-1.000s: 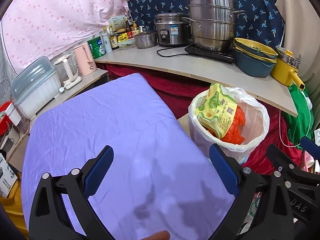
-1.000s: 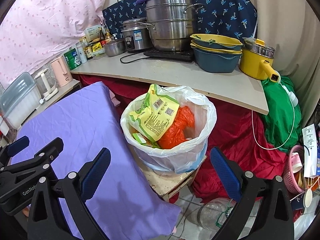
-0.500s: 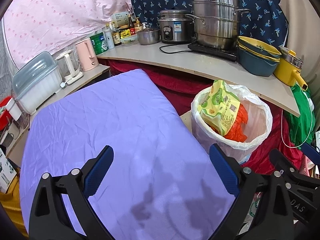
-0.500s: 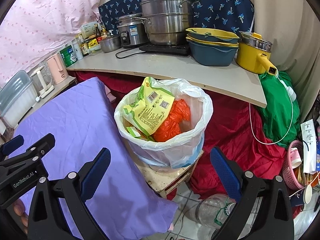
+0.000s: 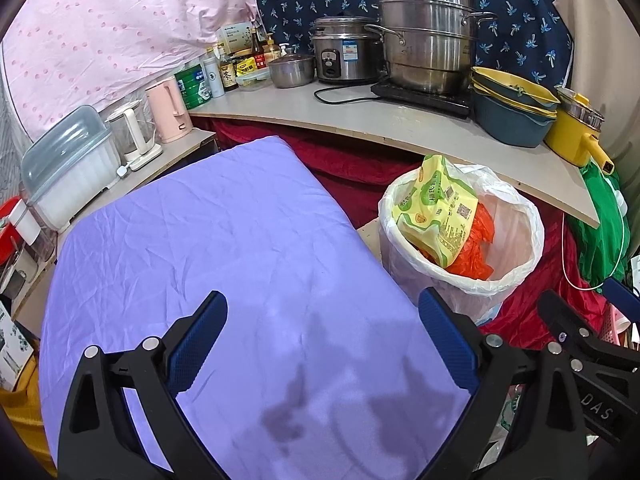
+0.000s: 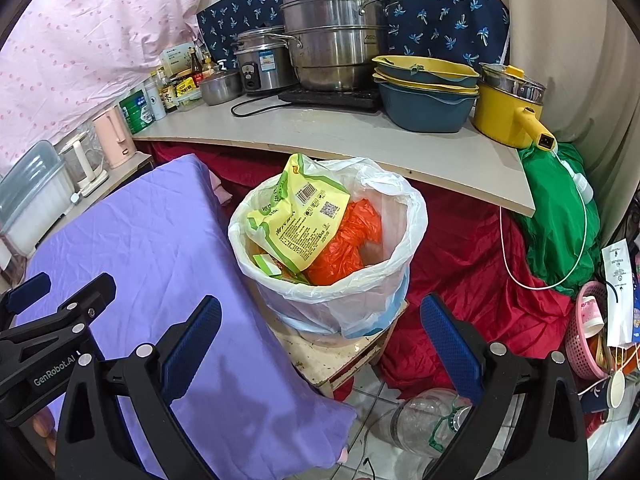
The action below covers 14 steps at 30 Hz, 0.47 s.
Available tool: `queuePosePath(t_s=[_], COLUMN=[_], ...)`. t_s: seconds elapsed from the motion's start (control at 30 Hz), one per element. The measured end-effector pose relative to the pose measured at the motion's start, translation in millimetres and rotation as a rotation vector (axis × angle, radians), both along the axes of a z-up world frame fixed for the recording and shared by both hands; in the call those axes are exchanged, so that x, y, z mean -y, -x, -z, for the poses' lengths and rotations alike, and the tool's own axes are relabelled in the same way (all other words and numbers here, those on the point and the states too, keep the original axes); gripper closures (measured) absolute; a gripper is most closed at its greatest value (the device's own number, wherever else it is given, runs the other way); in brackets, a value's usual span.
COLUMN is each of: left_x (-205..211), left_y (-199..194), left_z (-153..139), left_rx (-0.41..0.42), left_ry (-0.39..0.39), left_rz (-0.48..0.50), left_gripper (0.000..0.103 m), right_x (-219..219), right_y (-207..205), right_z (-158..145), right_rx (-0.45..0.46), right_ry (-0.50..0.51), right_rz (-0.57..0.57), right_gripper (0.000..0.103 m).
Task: Collect trash
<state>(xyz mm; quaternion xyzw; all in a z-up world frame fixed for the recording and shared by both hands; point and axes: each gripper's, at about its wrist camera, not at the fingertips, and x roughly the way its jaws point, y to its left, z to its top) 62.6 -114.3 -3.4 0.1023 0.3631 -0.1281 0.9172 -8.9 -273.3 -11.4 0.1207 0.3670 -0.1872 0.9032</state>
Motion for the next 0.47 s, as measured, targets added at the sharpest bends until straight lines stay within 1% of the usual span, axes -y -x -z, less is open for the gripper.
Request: queuePosePath(t_s=[0.33, 0.47], left_x=[4.1, 6.7], left_y=[0.4, -1.0], left_z=[2.5, 4.3], left_rx=[0.009, 0.012], left_ry=[-0.004, -0.018], left_rz=[0.021, 0.033], left_gripper=[0.011, 0.011], right_x=[0.9, 1.6], right_y=[-1.4, -1.7], right_z=[0.9, 1.1], right_rx=[0.000, 0.002], right_ry=[-0.002, -0.002], right_rz=[0.001, 0.002], right_gripper=[0.007, 0.007])
